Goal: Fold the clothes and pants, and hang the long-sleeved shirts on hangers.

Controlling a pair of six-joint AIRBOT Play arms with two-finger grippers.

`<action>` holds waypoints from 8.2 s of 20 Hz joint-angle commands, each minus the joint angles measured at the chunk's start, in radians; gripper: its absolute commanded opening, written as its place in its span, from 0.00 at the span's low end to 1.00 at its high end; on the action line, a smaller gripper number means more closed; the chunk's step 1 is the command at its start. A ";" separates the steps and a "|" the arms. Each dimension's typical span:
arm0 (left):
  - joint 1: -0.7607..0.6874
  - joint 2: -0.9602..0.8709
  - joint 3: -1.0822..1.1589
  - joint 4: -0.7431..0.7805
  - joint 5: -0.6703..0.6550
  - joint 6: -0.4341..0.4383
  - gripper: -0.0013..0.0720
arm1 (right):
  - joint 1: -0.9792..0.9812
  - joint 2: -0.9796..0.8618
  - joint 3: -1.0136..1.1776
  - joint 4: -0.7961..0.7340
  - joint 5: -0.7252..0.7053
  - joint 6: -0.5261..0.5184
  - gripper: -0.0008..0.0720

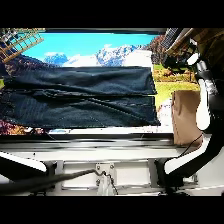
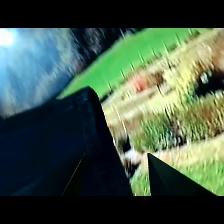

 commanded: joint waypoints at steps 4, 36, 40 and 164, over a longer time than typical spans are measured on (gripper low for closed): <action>0.051 0.049 0.000 -0.020 -0.173 0.000 0.65 | 0.002 0.036 0.122 -0.064 0.341 -0.035 0.57; 0.137 0.766 -0.811 0.448 -0.444 -0.289 0.33 | 0.002 0.984 -1.393 0.103 -0.159 0.198 0.47; 0.192 0.782 -0.884 0.515 -0.443 -0.342 0.34 | 0.002 0.925 -1.390 0.221 -0.173 0.099 0.05; 0.080 0.248 -0.407 -0.389 -0.155 0.284 0.04 | 0.072 0.069 -0.463 0.508 -0.206 0.034 0.77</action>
